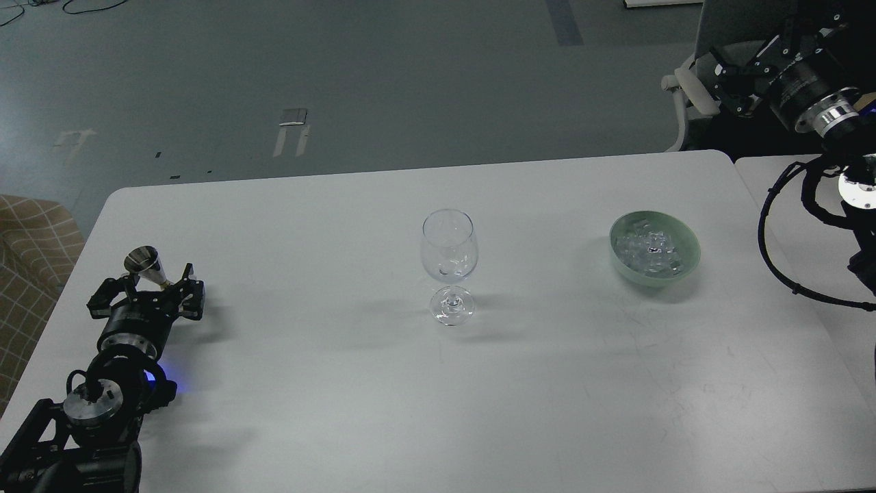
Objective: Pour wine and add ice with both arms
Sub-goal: 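Close the left gripper around the metal jigger, then lift the jigger upright off the table with the left gripper, then carry the jigger with the left gripper toward the wine glass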
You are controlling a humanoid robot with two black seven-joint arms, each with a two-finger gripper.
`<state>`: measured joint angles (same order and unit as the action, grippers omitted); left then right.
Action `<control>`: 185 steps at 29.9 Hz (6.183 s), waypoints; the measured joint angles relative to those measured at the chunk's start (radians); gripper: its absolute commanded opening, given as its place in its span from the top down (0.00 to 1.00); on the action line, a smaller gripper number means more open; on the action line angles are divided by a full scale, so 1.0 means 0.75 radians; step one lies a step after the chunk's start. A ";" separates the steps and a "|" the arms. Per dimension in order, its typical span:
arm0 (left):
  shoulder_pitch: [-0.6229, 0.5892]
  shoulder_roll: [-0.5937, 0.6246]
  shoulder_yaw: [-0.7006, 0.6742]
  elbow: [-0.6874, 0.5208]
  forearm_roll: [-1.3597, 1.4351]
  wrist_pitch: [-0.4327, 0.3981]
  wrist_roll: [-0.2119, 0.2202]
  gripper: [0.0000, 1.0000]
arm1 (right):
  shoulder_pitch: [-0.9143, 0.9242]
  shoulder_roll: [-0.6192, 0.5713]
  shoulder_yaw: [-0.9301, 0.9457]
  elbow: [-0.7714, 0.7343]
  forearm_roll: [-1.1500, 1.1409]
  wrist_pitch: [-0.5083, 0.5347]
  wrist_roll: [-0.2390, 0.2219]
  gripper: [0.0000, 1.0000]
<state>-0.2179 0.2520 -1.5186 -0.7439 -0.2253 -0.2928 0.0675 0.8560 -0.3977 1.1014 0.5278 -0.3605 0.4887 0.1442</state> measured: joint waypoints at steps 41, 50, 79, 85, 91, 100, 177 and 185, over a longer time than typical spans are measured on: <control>0.005 -0.008 0.000 0.026 0.000 -0.057 0.000 0.51 | 0.000 0.000 0.001 0.000 0.000 0.000 0.000 0.00; 0.002 -0.008 0.000 0.027 0.000 -0.058 0.000 0.57 | 0.002 0.000 0.002 0.000 0.000 0.000 0.000 0.00; 0.008 -0.009 -0.006 0.029 -0.003 -0.097 0.003 0.74 | 0.000 0.005 0.001 0.000 0.000 0.000 0.000 0.00; 0.006 -0.009 -0.006 0.029 -0.003 -0.098 0.001 0.76 | 0.000 0.006 0.001 0.000 0.000 0.000 0.000 0.00; 0.002 -0.011 -0.014 0.026 -0.009 -0.098 0.000 0.80 | 0.000 0.009 0.001 0.000 0.000 0.000 0.000 0.00; -0.014 -0.009 -0.018 0.008 -0.019 -0.100 0.006 0.82 | 0.002 0.009 0.000 0.000 0.000 0.000 0.000 0.00; 0.114 0.192 0.391 -0.781 0.008 0.041 0.152 1.00 | 0.004 0.000 0.001 0.000 0.000 0.000 0.000 0.00; 0.119 0.196 0.388 -0.892 0.038 0.184 0.231 1.00 | 0.004 0.001 0.001 0.000 0.000 0.000 0.000 0.00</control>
<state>-0.1286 0.3988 -1.2272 -1.4129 -0.1969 -0.1551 0.2404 0.8590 -0.3973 1.1020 0.5277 -0.3605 0.4887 0.1442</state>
